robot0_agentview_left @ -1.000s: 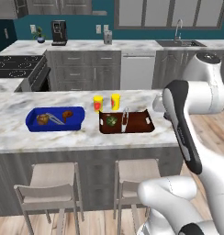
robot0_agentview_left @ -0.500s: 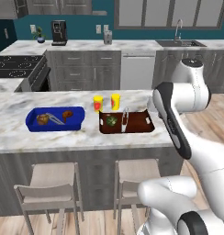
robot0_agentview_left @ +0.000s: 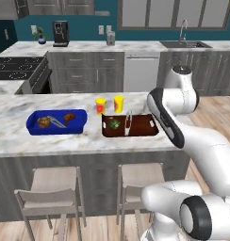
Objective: Gather the eggplant and broccoli from the fridge and place them on a tray on the dining counter. Then gather the chicken drumsticks from the fridge and place them on the other tray.
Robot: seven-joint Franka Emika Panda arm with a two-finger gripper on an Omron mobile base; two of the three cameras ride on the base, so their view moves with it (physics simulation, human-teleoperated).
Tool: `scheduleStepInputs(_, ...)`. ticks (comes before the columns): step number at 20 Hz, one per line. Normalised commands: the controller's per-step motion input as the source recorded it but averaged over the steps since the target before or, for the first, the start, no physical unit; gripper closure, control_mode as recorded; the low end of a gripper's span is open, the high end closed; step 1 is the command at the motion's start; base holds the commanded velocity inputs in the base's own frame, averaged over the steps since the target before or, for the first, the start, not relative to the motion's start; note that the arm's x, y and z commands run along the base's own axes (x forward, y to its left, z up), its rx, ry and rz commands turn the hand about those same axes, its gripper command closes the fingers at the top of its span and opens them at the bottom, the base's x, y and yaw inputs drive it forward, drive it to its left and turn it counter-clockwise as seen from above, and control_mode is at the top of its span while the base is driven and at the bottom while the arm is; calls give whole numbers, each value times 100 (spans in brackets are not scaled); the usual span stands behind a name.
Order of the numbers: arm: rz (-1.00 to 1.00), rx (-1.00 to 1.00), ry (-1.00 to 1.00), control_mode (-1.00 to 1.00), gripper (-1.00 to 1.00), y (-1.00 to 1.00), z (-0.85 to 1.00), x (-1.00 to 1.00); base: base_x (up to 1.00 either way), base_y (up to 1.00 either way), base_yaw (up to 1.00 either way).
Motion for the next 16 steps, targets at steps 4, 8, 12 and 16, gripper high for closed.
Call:
scheduleStepInputs(4, 0, -1, 1, -100, 100, 0, -32, 59, 0, 0, 0)
scheduleStepInputs(8, 0, -1, 2, -100, 100, -1, -36, 55, 0, 0, 0)
scheduleStepInputs(12, 0, 0, 2, -100, 100, -5, -34, 53, 0, 0, 0)
scheduleStepInputs(16, 0, 0, 2, -100, 100, -5, -33, 46, 0, 0, 0)
